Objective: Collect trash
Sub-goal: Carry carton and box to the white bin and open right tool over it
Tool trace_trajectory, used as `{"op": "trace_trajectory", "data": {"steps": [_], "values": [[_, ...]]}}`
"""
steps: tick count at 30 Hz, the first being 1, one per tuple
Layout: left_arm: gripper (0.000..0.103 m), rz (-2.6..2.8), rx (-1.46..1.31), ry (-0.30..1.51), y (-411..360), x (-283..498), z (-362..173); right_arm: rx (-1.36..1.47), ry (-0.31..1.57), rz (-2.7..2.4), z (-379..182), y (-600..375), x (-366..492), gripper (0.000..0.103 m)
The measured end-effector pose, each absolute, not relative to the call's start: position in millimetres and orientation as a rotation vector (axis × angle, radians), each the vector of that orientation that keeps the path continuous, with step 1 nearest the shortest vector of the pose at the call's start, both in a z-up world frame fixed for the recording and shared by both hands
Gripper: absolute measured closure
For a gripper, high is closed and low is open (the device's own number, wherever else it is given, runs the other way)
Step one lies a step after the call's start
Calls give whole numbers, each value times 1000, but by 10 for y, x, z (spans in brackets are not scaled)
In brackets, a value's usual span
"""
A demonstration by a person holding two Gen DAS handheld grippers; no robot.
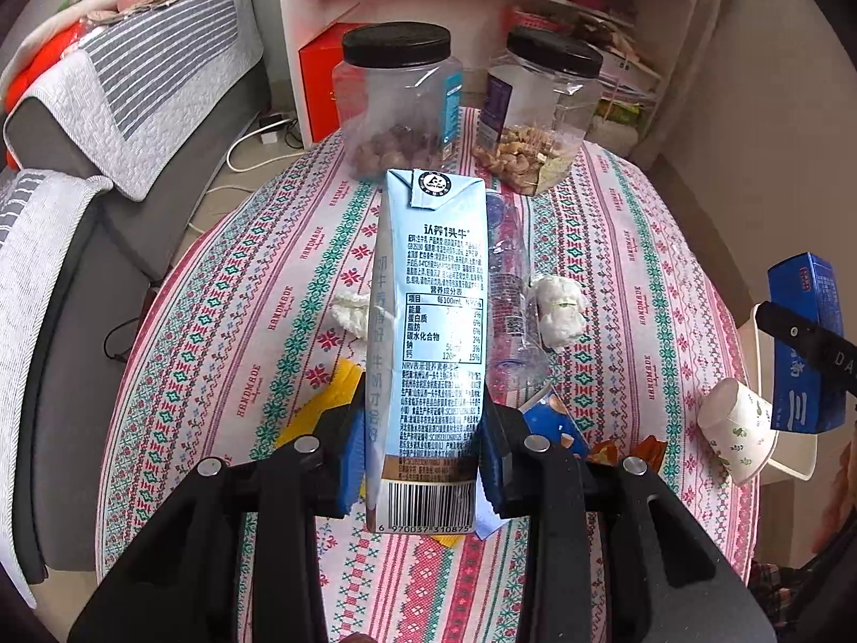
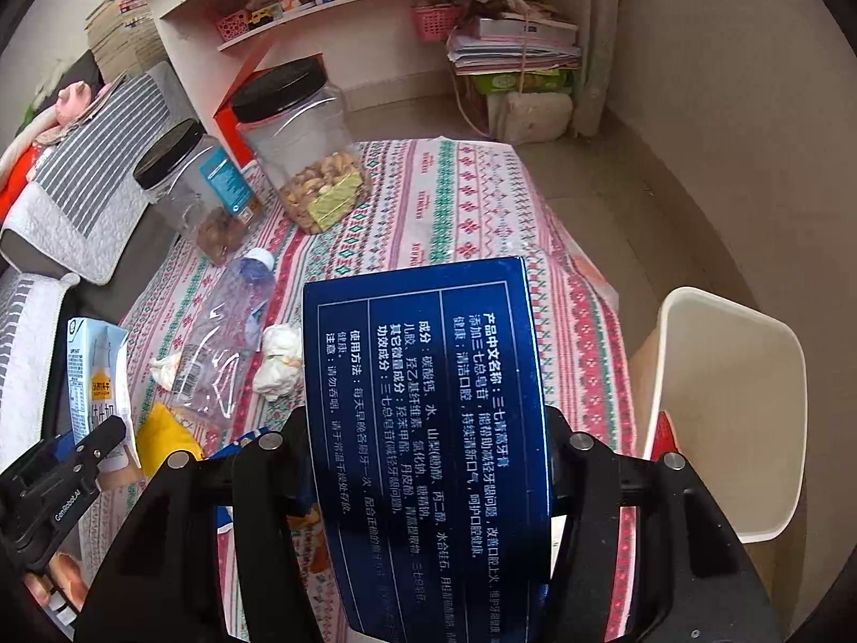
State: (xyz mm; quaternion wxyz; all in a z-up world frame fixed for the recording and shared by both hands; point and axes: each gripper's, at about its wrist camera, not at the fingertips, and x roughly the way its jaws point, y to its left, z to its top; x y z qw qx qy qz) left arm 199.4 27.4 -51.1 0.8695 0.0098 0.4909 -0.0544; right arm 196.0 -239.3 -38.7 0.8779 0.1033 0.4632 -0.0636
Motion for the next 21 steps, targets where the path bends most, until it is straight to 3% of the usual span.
{"op": "trace_trajectory", "data": {"steps": [21], "values": [[69,-203,113,972,-468,1840,-544,337,1014,-310,-500,-3664,1707,48]]}}
